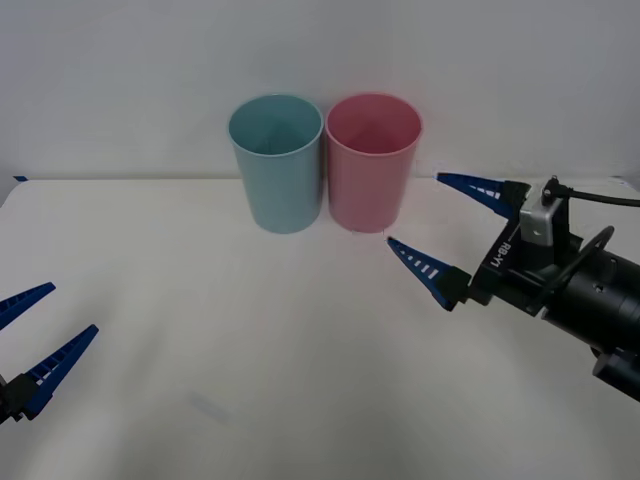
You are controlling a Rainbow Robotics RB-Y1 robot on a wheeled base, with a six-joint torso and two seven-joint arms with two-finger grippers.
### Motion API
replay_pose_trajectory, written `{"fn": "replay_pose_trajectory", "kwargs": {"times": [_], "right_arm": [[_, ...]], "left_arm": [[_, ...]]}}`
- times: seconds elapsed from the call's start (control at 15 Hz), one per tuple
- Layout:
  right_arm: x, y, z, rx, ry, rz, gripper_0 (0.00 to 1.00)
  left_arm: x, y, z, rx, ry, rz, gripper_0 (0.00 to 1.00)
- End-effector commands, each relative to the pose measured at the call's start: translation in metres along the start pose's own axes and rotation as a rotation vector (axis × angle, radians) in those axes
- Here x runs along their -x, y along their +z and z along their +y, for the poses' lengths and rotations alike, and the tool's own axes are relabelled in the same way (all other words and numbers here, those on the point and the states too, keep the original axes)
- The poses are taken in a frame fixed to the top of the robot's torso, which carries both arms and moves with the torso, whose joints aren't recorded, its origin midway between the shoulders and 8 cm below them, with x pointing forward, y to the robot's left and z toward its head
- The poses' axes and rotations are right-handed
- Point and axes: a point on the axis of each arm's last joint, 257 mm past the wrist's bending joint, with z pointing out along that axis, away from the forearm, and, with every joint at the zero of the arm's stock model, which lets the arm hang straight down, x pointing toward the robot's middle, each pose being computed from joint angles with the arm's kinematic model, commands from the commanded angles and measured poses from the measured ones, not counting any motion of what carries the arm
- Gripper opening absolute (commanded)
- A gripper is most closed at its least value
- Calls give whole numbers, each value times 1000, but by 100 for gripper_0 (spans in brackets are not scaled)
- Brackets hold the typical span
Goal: Grasp the object on the table and drop it into the matching bin: aluminum can to the light blue bin, PET bottle to the pink bin.
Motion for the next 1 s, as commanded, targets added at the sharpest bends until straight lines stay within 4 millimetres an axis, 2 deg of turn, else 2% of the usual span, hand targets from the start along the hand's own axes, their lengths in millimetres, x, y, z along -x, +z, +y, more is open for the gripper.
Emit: {"fn": "replay_pose_trajectory", "kwargs": {"times": [0.07,0.47,0.67,1.0], "right_arm": [[-18,-34,-5,-20,-60,44,100],[-46,-116,-7,-77,25,112,100],[-56,-142,-8,-112,81,127,100],[-66,-167,-18,-184,179,125,100]], "left_arm": [[0,0,0,0,0,0,100],[0,0,0,0,0,0,100],[0,0,0,0,0,0,100],[0,0,0,0,0,0,100]]}}
